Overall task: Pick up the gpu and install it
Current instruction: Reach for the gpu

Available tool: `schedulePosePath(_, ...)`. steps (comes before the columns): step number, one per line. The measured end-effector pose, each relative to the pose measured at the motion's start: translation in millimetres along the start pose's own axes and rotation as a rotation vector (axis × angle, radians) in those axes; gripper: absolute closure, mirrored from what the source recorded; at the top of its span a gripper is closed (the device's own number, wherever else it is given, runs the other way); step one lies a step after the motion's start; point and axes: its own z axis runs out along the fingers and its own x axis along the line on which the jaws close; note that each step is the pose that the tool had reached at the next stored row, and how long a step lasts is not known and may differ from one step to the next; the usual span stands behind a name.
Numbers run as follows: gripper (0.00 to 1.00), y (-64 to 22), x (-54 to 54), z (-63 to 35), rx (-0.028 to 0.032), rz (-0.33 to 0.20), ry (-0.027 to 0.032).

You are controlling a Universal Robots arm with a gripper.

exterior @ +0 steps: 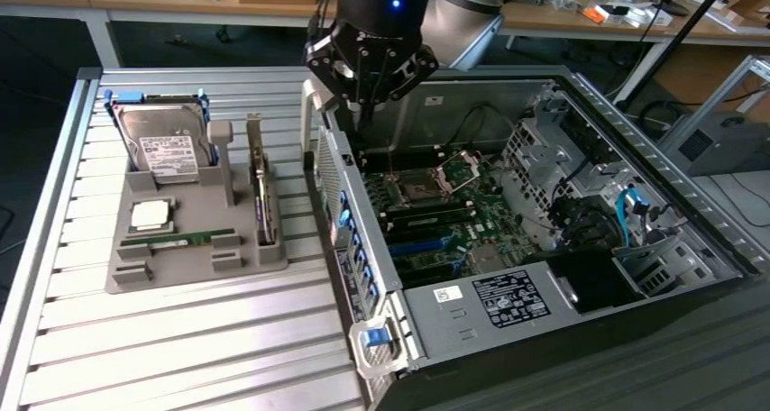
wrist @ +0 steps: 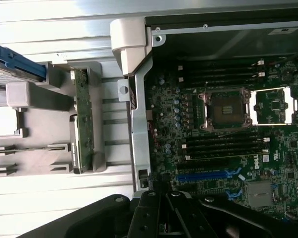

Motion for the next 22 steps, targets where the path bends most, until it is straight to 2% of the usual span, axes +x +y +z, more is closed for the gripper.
schedulePosePath(22,0.89,-0.9,11.4,-0.3,0.0,0.0,0.0)
